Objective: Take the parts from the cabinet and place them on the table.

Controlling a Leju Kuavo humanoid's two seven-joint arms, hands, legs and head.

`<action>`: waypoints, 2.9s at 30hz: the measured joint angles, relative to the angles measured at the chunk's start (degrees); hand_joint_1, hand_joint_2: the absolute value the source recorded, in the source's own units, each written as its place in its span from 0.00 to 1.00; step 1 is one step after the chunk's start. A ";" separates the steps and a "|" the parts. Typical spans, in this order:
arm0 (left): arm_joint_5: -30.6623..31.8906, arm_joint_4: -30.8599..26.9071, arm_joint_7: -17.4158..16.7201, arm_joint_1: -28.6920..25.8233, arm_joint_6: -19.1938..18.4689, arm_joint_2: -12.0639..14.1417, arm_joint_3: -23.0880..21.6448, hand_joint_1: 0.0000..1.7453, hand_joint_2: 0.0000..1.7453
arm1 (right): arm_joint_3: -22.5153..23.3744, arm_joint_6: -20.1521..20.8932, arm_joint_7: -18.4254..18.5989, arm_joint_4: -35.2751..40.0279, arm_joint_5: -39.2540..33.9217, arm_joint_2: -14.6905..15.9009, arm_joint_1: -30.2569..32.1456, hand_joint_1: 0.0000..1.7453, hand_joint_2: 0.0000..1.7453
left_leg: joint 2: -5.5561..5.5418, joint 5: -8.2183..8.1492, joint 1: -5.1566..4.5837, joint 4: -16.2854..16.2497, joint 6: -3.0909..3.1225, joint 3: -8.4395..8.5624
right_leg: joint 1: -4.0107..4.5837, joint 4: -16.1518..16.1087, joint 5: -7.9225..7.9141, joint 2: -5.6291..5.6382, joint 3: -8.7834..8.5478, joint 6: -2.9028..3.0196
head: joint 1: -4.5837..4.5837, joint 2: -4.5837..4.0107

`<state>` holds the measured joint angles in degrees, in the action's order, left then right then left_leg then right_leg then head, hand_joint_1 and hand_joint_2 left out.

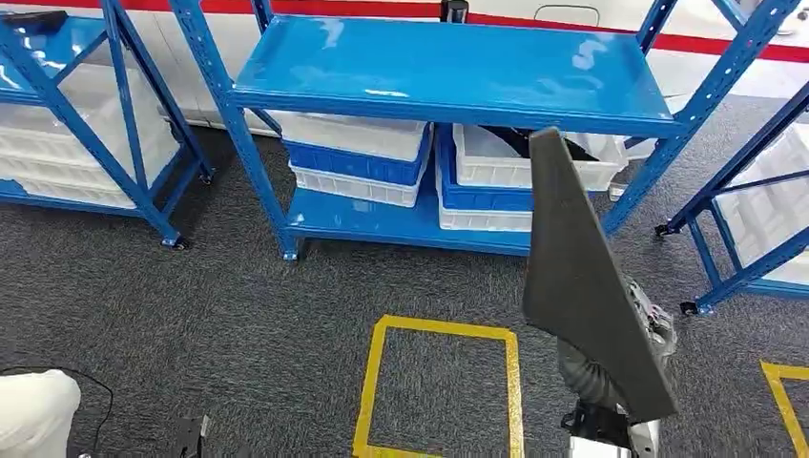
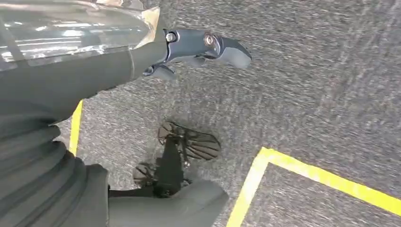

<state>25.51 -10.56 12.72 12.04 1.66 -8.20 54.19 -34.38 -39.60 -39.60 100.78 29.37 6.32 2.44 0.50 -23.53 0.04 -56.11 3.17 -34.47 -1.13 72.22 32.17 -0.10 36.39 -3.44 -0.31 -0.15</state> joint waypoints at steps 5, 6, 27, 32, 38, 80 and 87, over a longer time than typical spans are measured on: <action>0.31 -0.02 0.04 0.03 0.04 0.02 0.04 0.00 1.00 | 0.11 -0.02 0.26 0.02 1.27 -0.04 -0.04 1.00 1.00 | -0.04 1.89 -0.45 -1.40 -1.41 -2.24 | 0.41 -16.45 -1.06 0.15 -9.81 0.78 | -0.04 0.00; 0.35 0.00 0.04 0.01 0.09 0.02 0.04 0.00 1.00 | 0.17 -0.02 0.35 0.02 1.49 -0.04 -0.03 1.00 1.00 | -0.05 2.18 -0.37 -1.38 -1.60 -2.29 | 0.51 -16.08 -1.22 0.19 -9.62 1.07 | -0.09 0.00; 1.64 -0.02 0.20 0.35 -0.35 0.22 0.06 0.00 1.00 | 3.91 -0.07 -0.19 0.15 1.97 -0.07 1.30 1.00 1.00 | -0.21 -2.23 0.18 -0.45 0.15 2.31 | -0.02 -2.07 1.56 -0.03 2.69 1.90 | 0.00 0.00; 2.71 -0.02 0.22 0.35 -0.50 0.22 0.04 0.00 1.00 | 5.09 -0.07 -0.17 0.28 1.68 -0.02 1.42 1.00 1.00 | -0.07 0.72 0.04 -0.68 -0.45 -1.49 | -0.02 -6.83 -2.65 -0.06 -4.68 -0.62 | 0.15 0.00; 3.80 -0.02 0.13 0.55 -1.01 0.33 -0.02 0.00 1.00 | 6.75 -0.09 -0.20 2.05 2.95 -0.04 3.08 1.00 1.00 | -0.32 3.06 -0.13 -0.90 -2.34 -2.80 | 0.01 -16.65 -1.98 0.04 -9.50 2.01 | -0.06 0.00; 4.42 -0.02 0.52 1.36 -0.94 0.59 0.00 0.00 1.00 | 8.57 -0.09 -0.20 3.32 3.63 -1.92 4.26 1.00 1.00 | -0.58 -6.39 -0.13 -1.06 -0.86 6.96 | 1.42 -14.51 -7.40 0.02 -2.75 3.31 | -0.33 0.00; 4.44 -0.02 0.63 1.83 -0.90 0.55 0.02 0.00 1.00 | 8.55 -0.09 -0.20 3.32 3.39 -1.97 3.82 1.00 1.00 | -0.06 -1.80 -0.17 1.69 0.50 4.25 | 0.92 -7.82 -1.92 0.07 1.34 2.55 | 0.05 0.00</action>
<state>29.94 -10.58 13.35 13.88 0.76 -7.65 54.21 -25.83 -39.69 -39.80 104.10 32.76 4.35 6.26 0.44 -25.33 -0.13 -54.42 3.67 -30.22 -0.21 64.40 30.24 -0.03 37.73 -0.89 -0.26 -0.15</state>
